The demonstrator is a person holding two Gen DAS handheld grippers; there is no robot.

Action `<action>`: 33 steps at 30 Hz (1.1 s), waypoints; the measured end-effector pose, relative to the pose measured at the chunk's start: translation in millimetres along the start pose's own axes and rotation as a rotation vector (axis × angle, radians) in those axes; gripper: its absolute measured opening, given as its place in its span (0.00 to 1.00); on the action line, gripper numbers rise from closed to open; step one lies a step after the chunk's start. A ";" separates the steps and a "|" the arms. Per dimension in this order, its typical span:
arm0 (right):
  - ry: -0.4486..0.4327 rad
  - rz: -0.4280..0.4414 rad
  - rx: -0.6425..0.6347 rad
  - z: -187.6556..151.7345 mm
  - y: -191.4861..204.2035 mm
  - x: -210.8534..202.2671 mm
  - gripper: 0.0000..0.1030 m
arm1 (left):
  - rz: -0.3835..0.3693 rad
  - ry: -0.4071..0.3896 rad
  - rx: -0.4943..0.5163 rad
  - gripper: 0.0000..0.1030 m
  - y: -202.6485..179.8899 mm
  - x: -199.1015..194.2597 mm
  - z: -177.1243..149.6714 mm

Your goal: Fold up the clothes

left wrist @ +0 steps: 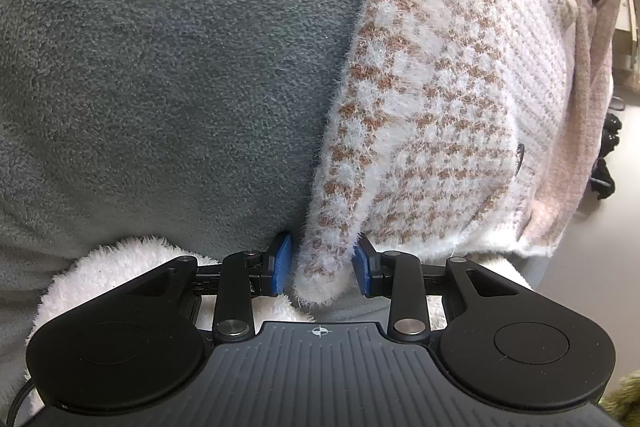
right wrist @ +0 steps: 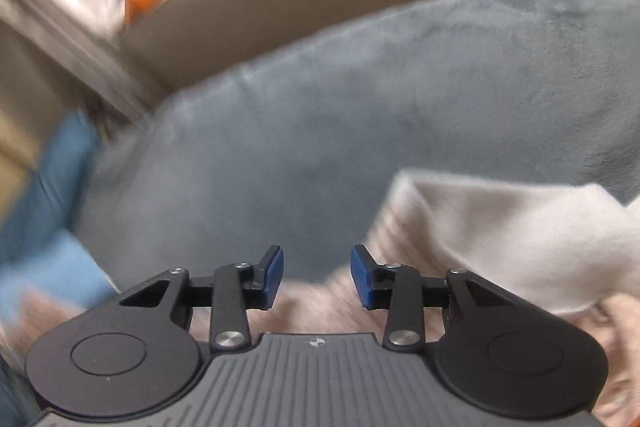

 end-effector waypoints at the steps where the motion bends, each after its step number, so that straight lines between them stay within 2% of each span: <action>1: 0.015 -0.033 -0.027 -7.6 -6.5 9.3 0.32 | 0.003 -0.004 0.000 0.32 -0.1 0.8 -1.2; 4: 0.061 -0.131 -0.109 -29.8 -26.2 36.2 0.23 | 0.010 -0.014 0.001 0.32 -0.3 3.3 -4.7; 6: 0.032 -0.225 -0.100 -25.7 -52.4 48.9 0.10 | 0.012 -0.016 -0.006 0.32 -0.5 4.8 -6.3; 7: 0.006 -0.244 -0.065 -19.9 -64.3 50.9 0.04 | 0.013 -0.017 -0.011 0.32 -0.5 5.8 -7.1; 8: -0.021 -0.234 -0.011 -13.1 -73.4 49.6 0.00 | 0.014 -0.018 -0.015 0.32 -0.9 6.6 -8.0; 10: -0.058 -0.230 0.049 -4.9 -87.5 42.6 0.00 | 0.021 -0.021 -0.016 0.32 -2.2 8.6 -10.2; 14: -0.111 -0.154 0.016 -2.1 -89.2 7.8 0.02 | 0.038 -0.028 -0.026 0.32 -5.2 12.2 -14.0; 15: -0.106 -0.108 -0.004 -5.4 -87.1 -0.5 0.02 | 0.040 -0.028 -0.030 0.32 -5.5 13.4 -14.5; 18: -0.016 0.077 -0.131 -37.5 -63.5 -25.5 0.02 | 0.041 -0.021 -0.038 0.32 -5.1 17.5 -15.8; 19: 0.017 0.095 -0.183 -51.3 -58.5 -28.3 0.02 | 0.041 -0.017 -0.040 0.32 -5.3 18.5 -16.0; 24: 0.182 0.051 -0.402 -128.4 -56.7 -27.8 0.03 | 0.047 0.005 -0.041 0.32 -6.7 24.4 -17.2; 25: 0.186 0.030 -0.413 -137.2 -59.7 -30.6 0.03 | 0.049 0.009 -0.041 0.32 -7.7 25.3 -17.5; 29: 0.090 -0.099 -0.339 -148.8 -83.6 -52.2 0.04 | 0.054 0.004 -0.038 0.32 -11.1 29.1 -20.5; 30: 0.068 -0.088 -0.338 -156.1 -81.2 -63.3 0.04 | 0.053 0.000 -0.035 0.32 -11.6 30.2 -21.6; 31: 0.063 -0.033 -0.359 -167.7 -70.5 -76.6 0.04 | 0.051 -0.003 -0.033 0.32 -12.0 31.2 -22.5; 33: 0.119 0.072 -0.455 -201.6 -43.2 -95.8 0.04 | 0.046 -0.009 -0.031 0.32 -12.7 33.0 -24.1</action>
Point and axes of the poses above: each gripper's, at about its wrist camera, not at the fingertips, and x roughly the way its jaws point, y to its left, z to its top, the point moved 10 cm from there along x, roughly the way its jaws point, and after that the axes turned 1 degree about -y, right-handed, at the moved point
